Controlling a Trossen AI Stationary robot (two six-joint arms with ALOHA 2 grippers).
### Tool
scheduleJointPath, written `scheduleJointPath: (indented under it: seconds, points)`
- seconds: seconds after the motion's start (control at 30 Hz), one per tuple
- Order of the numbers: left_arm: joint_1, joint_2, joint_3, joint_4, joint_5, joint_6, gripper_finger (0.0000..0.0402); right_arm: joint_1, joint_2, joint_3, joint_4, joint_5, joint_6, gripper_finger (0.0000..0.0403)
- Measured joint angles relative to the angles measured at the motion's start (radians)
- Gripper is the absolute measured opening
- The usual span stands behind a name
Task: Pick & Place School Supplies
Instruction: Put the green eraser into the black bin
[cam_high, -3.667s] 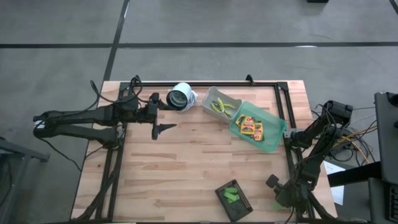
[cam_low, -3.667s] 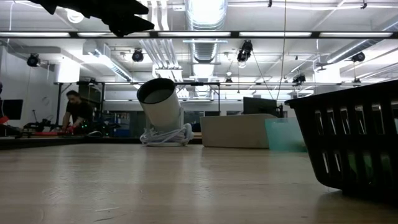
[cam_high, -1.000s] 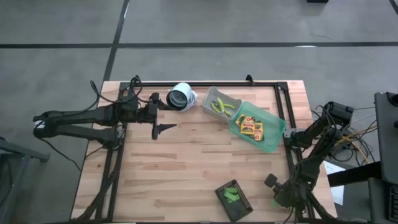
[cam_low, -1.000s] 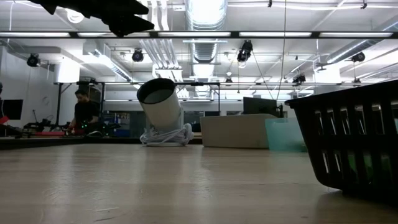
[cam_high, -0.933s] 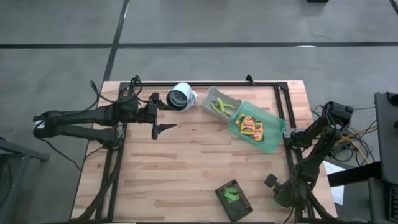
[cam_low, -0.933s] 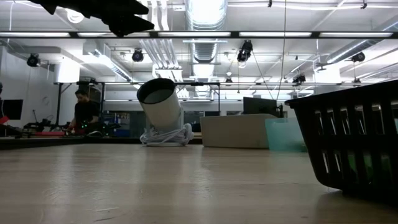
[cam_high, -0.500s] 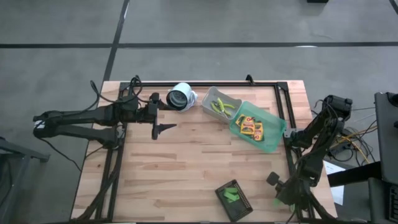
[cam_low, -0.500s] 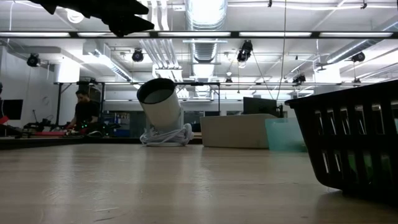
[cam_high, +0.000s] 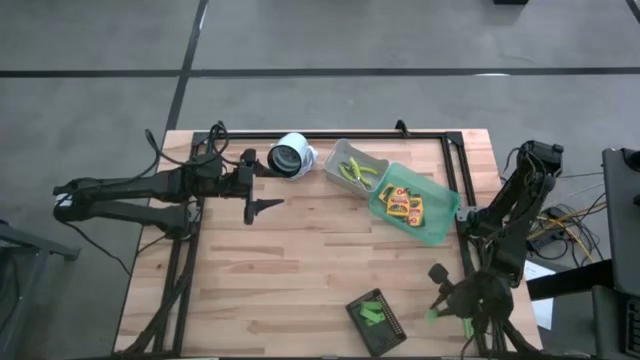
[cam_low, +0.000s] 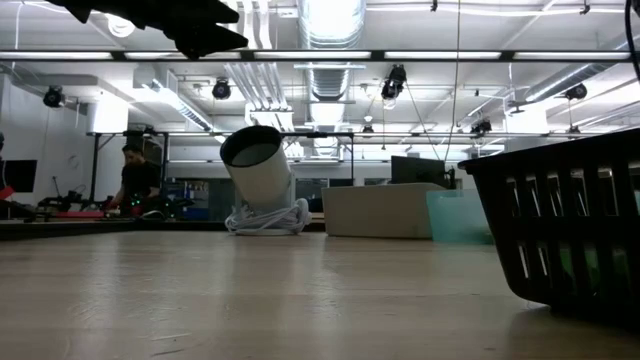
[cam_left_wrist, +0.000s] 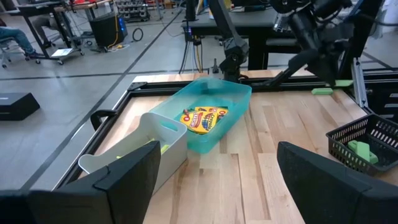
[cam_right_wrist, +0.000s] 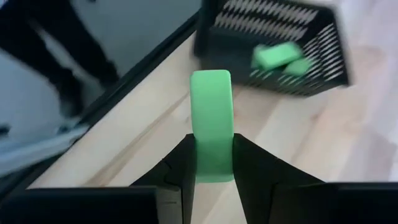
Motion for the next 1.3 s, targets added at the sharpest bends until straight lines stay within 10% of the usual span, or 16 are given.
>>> scheduleJointPath:
  seconds: [0.47,1.3]
  points:
    - [0.000,0.000,0.000,0.000,0.000,0.000,0.0328,-0.179,-0.076,0.026,0.048,0.018,-0.074,0.0091]
    - [0.000,0.000,0.000,0.000,0.000,0.000,0.0328,-0.337,0.246,0.080,0.386,-0.141,0.028,0.0091]
